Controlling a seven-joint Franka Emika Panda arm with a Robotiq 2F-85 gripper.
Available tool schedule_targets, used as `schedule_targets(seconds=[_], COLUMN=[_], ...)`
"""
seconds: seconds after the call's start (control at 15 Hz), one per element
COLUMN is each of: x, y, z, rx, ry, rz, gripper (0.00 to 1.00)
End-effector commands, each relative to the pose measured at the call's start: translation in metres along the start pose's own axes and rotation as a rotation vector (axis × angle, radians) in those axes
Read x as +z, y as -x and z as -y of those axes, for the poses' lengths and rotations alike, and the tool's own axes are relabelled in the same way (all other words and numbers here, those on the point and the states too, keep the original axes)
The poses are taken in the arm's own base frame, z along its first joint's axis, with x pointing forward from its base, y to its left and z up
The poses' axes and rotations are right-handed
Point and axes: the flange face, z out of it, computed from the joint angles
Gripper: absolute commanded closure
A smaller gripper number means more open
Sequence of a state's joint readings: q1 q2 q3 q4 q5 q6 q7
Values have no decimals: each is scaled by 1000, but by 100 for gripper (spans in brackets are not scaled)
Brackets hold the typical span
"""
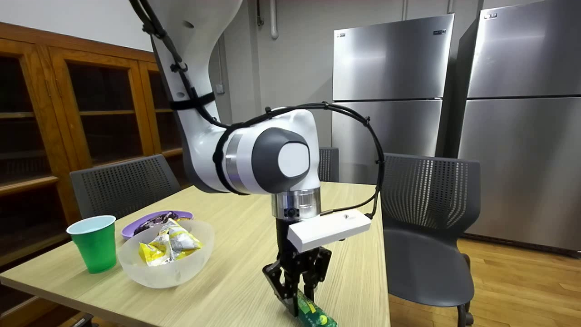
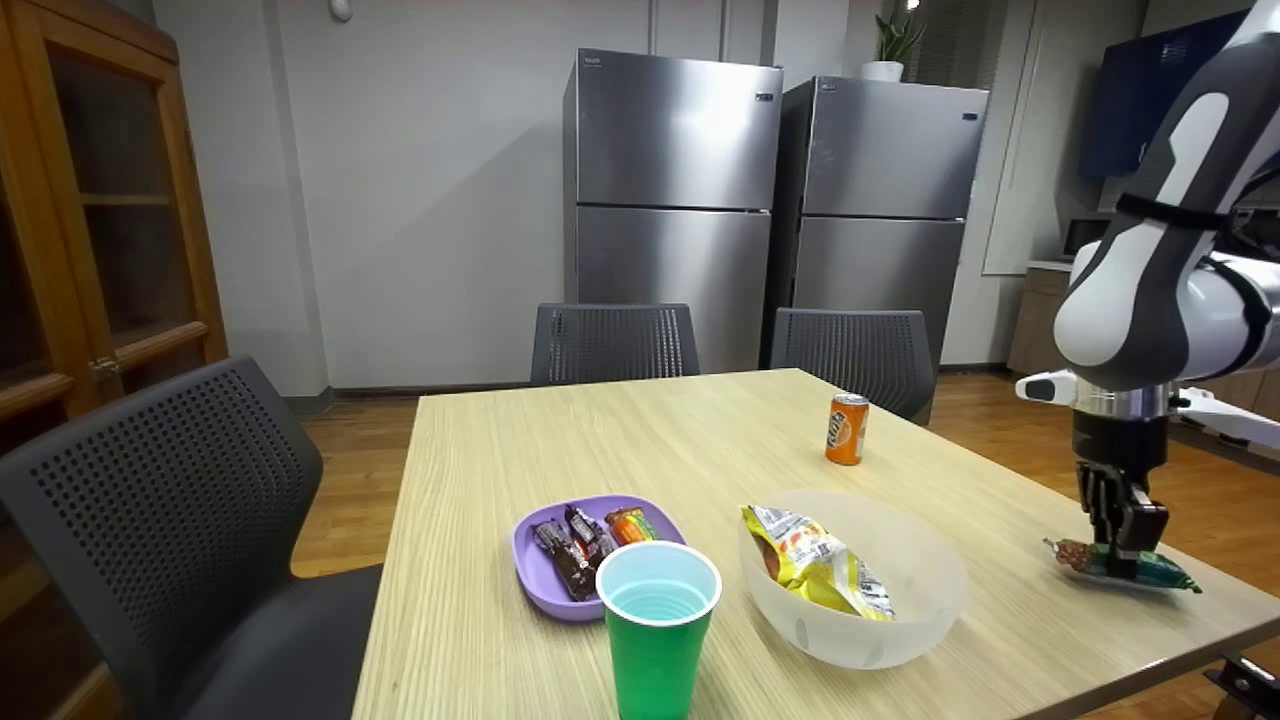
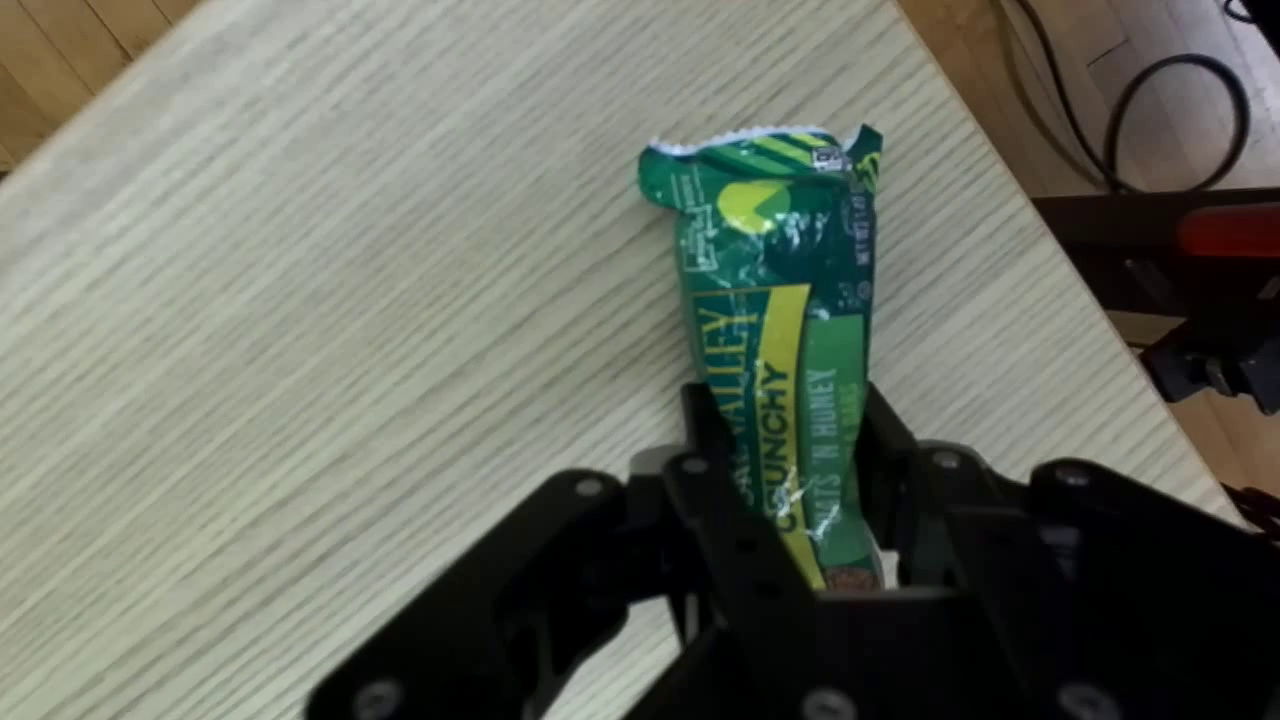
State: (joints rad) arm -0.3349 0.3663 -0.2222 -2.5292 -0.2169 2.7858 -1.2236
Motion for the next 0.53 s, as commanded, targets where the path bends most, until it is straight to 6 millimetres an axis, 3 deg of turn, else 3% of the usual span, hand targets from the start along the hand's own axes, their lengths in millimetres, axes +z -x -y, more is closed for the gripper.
schedule_targets(seconds=[0.0, 0.27, 0.47], x=[-34, -63, -87], y=[-2, -25, -54], z=[4, 10, 14], rx=[30, 60, 86], ry=[-15, -45, -64], rz=[-24, -69, -107], gripper=[91, 91, 91])
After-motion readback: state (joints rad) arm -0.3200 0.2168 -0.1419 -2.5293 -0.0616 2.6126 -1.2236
